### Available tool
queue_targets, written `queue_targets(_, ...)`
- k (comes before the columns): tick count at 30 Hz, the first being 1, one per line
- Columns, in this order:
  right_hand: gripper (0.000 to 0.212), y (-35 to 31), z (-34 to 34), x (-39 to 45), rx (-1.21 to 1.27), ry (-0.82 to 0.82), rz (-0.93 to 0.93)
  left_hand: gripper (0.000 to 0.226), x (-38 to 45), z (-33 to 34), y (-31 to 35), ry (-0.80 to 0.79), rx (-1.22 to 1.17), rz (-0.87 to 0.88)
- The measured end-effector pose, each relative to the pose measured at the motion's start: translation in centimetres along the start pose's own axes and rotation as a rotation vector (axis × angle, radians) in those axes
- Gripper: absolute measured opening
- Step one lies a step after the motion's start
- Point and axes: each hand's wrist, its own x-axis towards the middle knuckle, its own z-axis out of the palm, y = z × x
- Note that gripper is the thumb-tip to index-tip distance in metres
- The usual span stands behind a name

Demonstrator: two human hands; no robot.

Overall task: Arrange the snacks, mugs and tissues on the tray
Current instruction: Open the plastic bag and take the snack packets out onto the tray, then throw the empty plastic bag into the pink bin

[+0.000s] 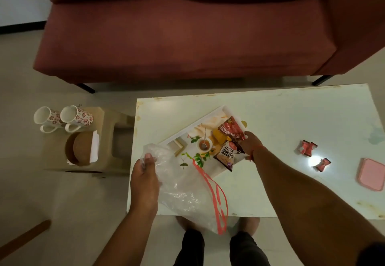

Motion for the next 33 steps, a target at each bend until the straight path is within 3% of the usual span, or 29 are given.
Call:
queue_targets(2,0.043,0.8,-0.9,-0.8,-0.172,0.142,-0.097,0.031,-0.3,0.1,0.3,-0.013,-0.04,-0.007)
queue_targets(4,0.04,0.8,-1.4,-3.2,-0.115,0.121,-0.241,0.03,-0.6,0.3,1.2,-0.039,-0.113,-0.05)
queue_targets(5,0.035,0.7,-1.6,-5.2,-0.008,0.035,-0.287,0.028,-0.9,0.4,1.8,-0.055,-0.157,-0.086)
queue_targets(7,0.027,0.2,-2.0,-10.1,0.231,-0.231,-0.2,0.023,-1.4,0.6,3.3,-0.079,-0.254,-0.143)
queue_targets(10,0.043,-0.1,-3.0,-16.7,0.538,-0.598,-0.081,0.023,-2.3,0.9,6.1,-0.105,-0.371,-0.175)
queue_targets(13,0.055,-1.5,-3.3,-22.4,0.817,-0.68,-0.265,0.023,-4.0,1.3,8.7,-0.19,-0.397,-0.21)
queue_targets(16,0.07,-4.0,-2.8,-26.5,0.804,-0.56,-0.369,0.024,-7.0,2.2,11.0,-0.416,-0.393,-0.219)
queue_targets(18,0.078,-5.9,-2.5,-28.3,0.635,-0.363,-0.444,0.022,-9.2,2.8,12.2,-0.571,-0.33,-0.161)
queue_targets(20,0.066,-7.7,-2.6,-29.8,0.478,-0.165,-0.536,0.02,-11.4,3.3,13.5,-0.707,-0.197,-0.065)
queue_targets(22,0.038,-8.8,-3.2,-30.5,0.369,0.024,-0.571,0.023,-13.1,3.8,14.7,-0.808,-0.079,0.022)
queue_targets(24,0.038,-9.0,-4.7,-31.1,0.418,0.112,-0.56,0.023,-14.3,4.5,16.0,-0.886,-0.01,0.091)
queue_targets(28,0.06,-7.6,-8.7,-33.7,0.394,0.238,-0.586,0.02,-16.0,5.5,18.6,-0.812,0.058,0.212)
queue_targets(33,0.047,-3.9,-14.8,-34.4,0.494,0.327,-0.593,0.02,-17.8,7.5,19.5,-0.664,0.056,0.38)
